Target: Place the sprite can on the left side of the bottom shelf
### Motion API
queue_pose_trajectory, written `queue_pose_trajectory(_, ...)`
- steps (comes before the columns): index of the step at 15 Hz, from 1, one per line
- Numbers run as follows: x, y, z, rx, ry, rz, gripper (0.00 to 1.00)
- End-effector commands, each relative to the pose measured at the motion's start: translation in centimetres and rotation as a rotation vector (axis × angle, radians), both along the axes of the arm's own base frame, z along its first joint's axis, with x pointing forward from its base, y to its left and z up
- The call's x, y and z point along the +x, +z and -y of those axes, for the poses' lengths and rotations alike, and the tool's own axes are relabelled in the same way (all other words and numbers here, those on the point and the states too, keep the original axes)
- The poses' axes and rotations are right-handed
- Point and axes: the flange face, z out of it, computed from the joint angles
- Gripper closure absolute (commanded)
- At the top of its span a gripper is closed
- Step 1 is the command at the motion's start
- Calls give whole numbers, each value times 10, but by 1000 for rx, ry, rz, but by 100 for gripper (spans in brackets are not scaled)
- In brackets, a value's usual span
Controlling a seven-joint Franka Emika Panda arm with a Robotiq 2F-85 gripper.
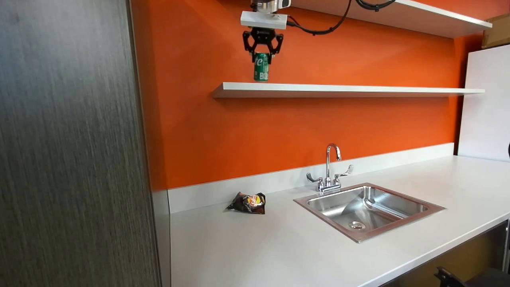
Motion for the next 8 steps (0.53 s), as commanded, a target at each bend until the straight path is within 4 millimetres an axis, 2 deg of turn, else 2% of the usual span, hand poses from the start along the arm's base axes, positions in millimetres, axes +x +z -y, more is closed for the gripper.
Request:
queue_pose_trajectory(1, 10, 10, 2, 0, -42, 11, 62)
queue_pose_trajectory(8, 23, 7, 8, 6, -70, -10, 62)
